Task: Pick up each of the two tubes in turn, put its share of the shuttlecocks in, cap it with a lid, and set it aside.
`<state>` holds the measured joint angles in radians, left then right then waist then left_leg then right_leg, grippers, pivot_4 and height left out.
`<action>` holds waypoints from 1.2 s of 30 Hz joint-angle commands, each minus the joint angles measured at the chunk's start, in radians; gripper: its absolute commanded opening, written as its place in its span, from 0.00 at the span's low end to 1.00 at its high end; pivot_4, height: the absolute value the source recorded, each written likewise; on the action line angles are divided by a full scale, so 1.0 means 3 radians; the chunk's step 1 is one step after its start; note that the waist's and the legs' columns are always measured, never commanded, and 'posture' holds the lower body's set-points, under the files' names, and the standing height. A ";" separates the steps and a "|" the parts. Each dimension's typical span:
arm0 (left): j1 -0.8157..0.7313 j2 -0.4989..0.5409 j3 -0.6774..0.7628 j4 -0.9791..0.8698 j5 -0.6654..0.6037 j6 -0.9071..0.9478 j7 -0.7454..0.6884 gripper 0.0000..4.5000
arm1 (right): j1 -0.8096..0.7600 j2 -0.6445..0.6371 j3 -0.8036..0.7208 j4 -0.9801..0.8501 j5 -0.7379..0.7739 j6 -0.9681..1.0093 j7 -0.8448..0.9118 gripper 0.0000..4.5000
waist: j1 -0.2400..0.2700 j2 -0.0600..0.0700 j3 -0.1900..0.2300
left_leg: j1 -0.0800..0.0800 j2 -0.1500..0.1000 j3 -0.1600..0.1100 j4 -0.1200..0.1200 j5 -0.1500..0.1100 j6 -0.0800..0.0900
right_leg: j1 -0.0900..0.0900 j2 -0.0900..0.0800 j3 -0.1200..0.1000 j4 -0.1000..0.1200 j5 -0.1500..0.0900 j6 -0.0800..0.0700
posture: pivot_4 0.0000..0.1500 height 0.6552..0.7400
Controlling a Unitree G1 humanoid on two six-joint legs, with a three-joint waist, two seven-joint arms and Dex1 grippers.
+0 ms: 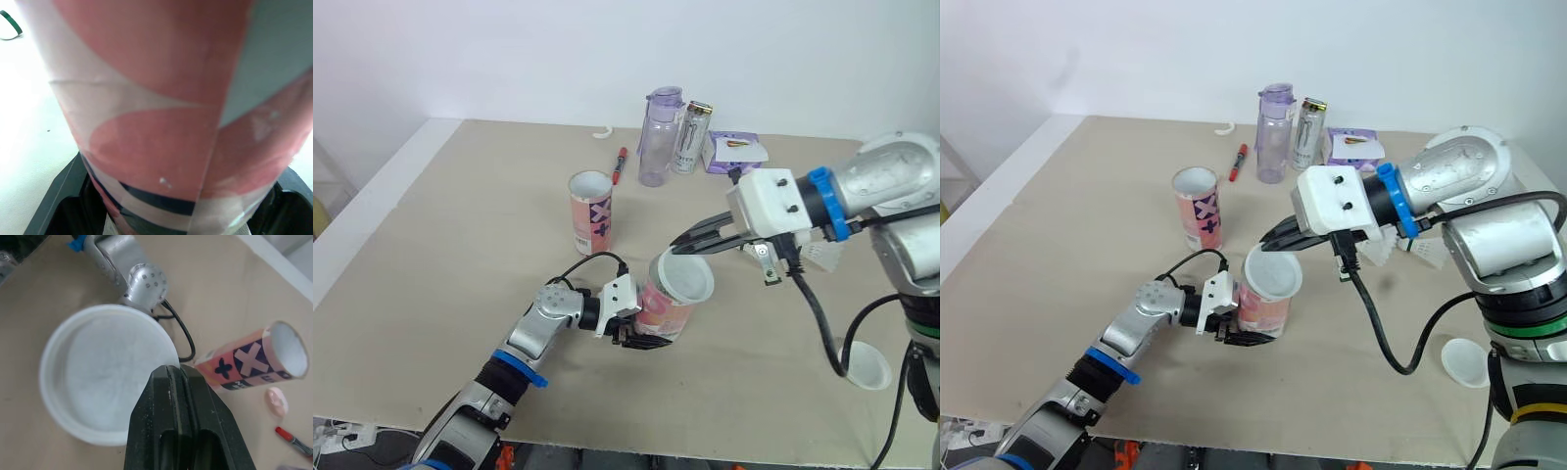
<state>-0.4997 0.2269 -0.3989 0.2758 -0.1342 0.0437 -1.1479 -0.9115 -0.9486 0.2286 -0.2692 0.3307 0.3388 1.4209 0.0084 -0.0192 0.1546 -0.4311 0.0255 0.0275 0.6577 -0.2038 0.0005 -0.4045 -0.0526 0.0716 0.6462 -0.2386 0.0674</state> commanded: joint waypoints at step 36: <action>0.0078 0.0025 -0.0091 0.0096 0.0144 0.0056 0.0068 0.67 | -0.0073 0.0298 0.0087 0.0150 -0.0423 -0.0478 0.0166 0.02 | 0.0000 0.0000 0.0000 | 0.0001 0.0003 0.0000 0.0000 0.0000 0.0000 | 0.0000 0.0003 0.0000 0.0000 0.0002 -0.0003 | 1.00 1.00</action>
<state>-0.4994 0.2277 -0.3966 0.2762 -0.1290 0.0414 -1.1423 -0.9114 -0.8464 0.2704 -0.2124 0.2100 0.2092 1.4608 0.0083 -0.0192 0.1545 -0.4307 0.0266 0.0275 0.6578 -0.2038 0.0005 -0.4045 -0.0516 0.0716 0.6463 -0.2379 0.0666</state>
